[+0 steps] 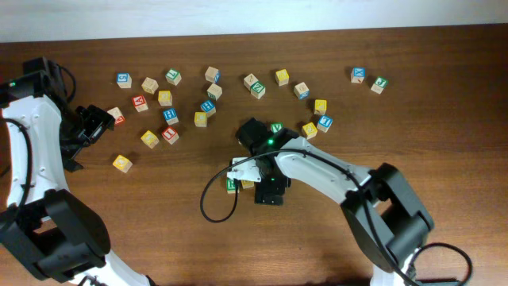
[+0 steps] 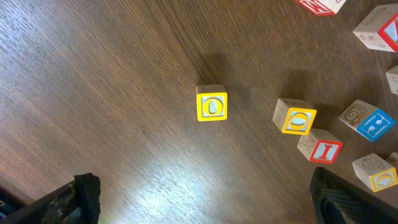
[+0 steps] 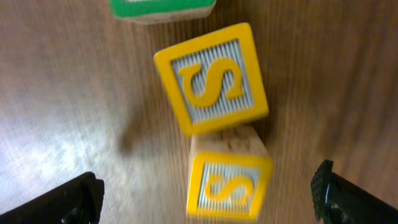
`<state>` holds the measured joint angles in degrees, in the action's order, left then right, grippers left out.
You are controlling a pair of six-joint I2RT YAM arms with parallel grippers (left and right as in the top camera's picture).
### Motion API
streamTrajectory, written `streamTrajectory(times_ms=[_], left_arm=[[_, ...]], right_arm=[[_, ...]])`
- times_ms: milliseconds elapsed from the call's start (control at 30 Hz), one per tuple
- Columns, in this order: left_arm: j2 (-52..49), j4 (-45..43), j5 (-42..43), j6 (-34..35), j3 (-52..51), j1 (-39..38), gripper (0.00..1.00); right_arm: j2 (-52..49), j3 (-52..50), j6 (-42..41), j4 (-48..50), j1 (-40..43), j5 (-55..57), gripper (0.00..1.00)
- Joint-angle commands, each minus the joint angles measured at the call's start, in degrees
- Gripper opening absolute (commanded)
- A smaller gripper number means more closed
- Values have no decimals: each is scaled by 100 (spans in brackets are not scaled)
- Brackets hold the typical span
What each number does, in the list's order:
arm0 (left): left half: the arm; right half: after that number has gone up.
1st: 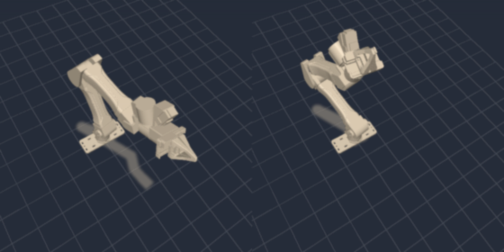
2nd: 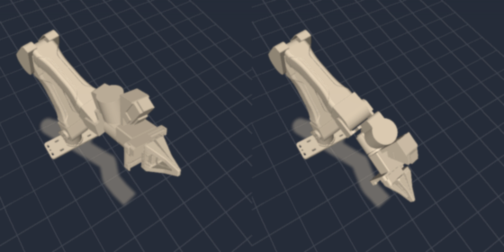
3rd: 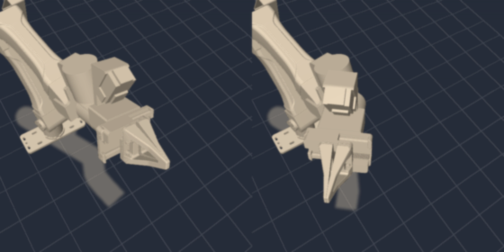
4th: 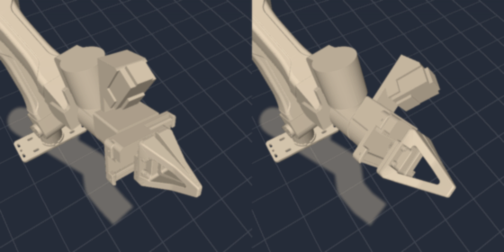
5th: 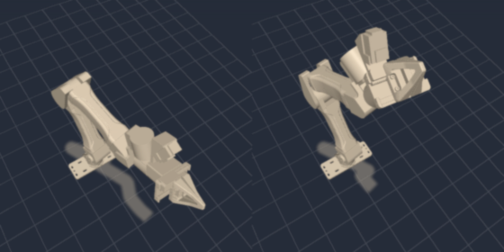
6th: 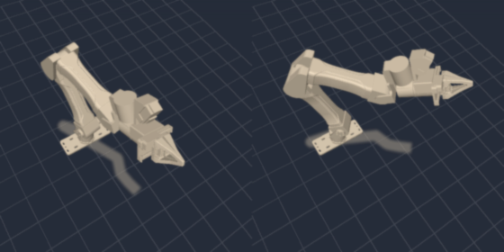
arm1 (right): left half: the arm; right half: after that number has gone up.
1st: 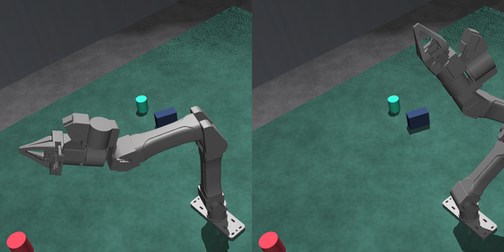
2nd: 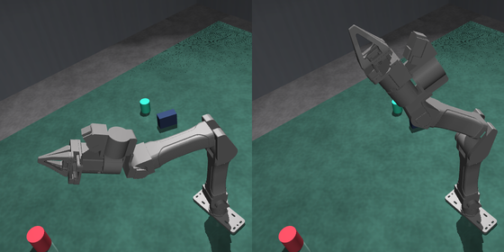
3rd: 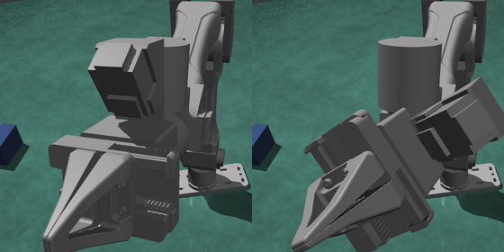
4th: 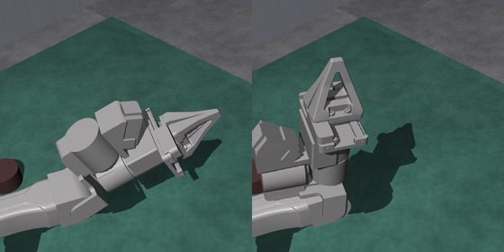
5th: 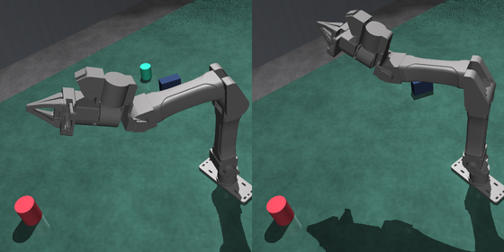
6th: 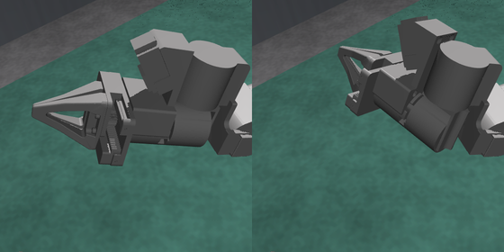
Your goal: Spell out RSS
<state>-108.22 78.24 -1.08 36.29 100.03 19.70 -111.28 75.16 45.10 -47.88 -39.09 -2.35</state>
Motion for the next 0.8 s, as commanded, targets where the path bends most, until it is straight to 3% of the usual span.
streamTrajectory(times_ms=[0,133,300,467,667,767], left_arm=[[57,-11,-66,79,42,44,99],[57,-11,-66,79,42,44,99],[57,-11,-66,79,42,44,99],[57,-11,-66,79,42,44,99],[57,-13,-61,81,42,44,99],[57,-116,833,81,42,44,99]], right_arm=[[848,389,-315,-98,-24,22,98],[2229,468,-1547,20,168,-17,98],[3311,468,-4559,13,1762,-79,98],[3287,468,-5010,-730,2483,-1547,98],[3224,468,-5018,-1445,2485,-1694,98],[3025,468,-5956,-1453,2487,-1440,98]])
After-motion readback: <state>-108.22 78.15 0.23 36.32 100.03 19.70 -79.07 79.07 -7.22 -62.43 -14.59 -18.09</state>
